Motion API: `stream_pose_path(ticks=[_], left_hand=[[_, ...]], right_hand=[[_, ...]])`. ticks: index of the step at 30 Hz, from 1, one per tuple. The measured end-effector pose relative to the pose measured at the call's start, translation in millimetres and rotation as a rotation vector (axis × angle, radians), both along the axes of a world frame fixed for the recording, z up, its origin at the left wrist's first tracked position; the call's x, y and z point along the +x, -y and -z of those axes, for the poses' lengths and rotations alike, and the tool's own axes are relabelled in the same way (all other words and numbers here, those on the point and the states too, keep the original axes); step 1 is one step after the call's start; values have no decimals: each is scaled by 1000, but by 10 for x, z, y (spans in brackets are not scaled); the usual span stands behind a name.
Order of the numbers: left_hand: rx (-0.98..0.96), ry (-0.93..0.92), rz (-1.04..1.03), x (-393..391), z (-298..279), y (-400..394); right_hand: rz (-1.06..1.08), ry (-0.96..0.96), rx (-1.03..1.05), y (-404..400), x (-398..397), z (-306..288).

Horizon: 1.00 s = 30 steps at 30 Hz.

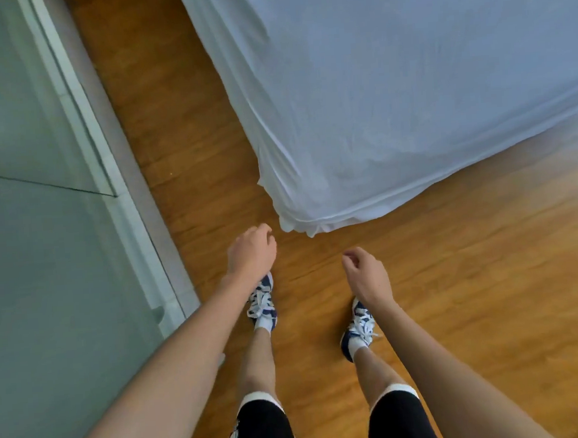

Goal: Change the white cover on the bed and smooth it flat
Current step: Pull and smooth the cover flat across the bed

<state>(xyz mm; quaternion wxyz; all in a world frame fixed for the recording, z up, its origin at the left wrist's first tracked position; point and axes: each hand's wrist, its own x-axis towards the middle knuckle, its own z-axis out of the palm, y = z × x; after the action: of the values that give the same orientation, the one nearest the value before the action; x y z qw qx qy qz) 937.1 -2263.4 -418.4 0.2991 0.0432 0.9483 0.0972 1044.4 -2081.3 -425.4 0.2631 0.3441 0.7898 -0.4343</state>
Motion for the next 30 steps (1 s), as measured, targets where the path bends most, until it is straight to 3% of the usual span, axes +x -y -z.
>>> stream_pose_path(ticks=[3, 6, 9, 12, 16, 19, 26, 30], left_hand=[[76, -130, -213, -571, 319, -40], [192, -165, -404, -1029, 600, -52], [318, -116, -399, -1332, 829, -114], [417, -13, -448, -1445, 992, -213], [527, -54, -670, -1461, 1132, -181], [570, -74, -665, -1422, 1156, -175], [582, 52, -635, -1271, 1231, -176], [607, 59, -633, -1255, 1241, -146]], right_hand=[[241, -70, -29, 192, -417, 311], [661, -73, -101, 371, -795, 604], [1111, -23, -158, 450, -1001, 837], [1281, -48, -188, 471, -1073, 1003], [1414, -69, -200, 463, -1135, 1079], [1497, -108, -299, 478, -1138, 1089], [1194, -85, -96, 401, -1030, 1168], [1116, -104, -202, 284, -981, 1202]])
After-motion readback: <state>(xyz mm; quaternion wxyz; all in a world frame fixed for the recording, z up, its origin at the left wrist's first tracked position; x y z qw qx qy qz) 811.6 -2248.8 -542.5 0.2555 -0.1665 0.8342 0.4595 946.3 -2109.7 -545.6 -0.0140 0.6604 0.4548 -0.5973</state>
